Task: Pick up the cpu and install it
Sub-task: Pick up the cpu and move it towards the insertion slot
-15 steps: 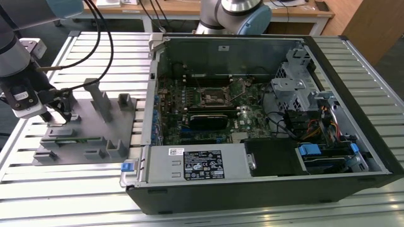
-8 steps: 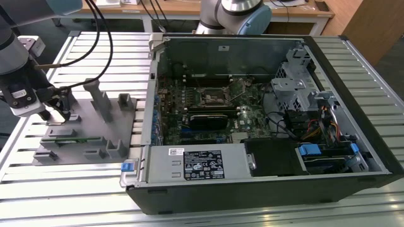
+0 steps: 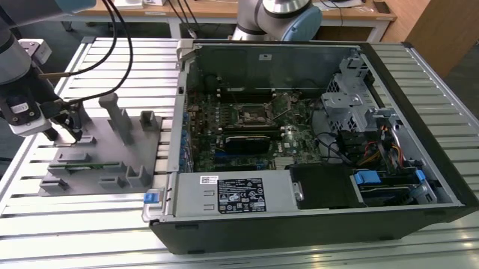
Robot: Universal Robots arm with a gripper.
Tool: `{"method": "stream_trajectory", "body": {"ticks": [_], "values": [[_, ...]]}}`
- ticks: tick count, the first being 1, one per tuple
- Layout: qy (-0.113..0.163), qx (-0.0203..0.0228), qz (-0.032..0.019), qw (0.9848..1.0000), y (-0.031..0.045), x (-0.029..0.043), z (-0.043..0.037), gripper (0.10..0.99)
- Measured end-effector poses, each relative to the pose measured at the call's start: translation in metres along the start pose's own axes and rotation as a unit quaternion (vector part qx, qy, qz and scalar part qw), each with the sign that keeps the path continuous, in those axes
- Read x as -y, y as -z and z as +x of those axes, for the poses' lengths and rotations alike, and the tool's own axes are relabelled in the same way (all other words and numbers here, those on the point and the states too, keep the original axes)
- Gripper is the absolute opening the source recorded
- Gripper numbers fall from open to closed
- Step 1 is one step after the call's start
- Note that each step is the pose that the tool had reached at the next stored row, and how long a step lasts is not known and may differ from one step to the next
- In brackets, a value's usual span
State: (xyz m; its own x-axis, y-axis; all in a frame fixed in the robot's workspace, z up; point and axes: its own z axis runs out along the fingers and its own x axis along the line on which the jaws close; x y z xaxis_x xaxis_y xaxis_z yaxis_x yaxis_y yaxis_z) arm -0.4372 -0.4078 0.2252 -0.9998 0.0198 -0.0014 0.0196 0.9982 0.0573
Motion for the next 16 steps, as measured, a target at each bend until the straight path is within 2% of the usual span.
{"method": "stream_trajectory", "body": {"ticks": [16], "values": [[0.0,0.0,0.0003,1.0,0.0136,-0.0017,0.0001,0.525]]}}
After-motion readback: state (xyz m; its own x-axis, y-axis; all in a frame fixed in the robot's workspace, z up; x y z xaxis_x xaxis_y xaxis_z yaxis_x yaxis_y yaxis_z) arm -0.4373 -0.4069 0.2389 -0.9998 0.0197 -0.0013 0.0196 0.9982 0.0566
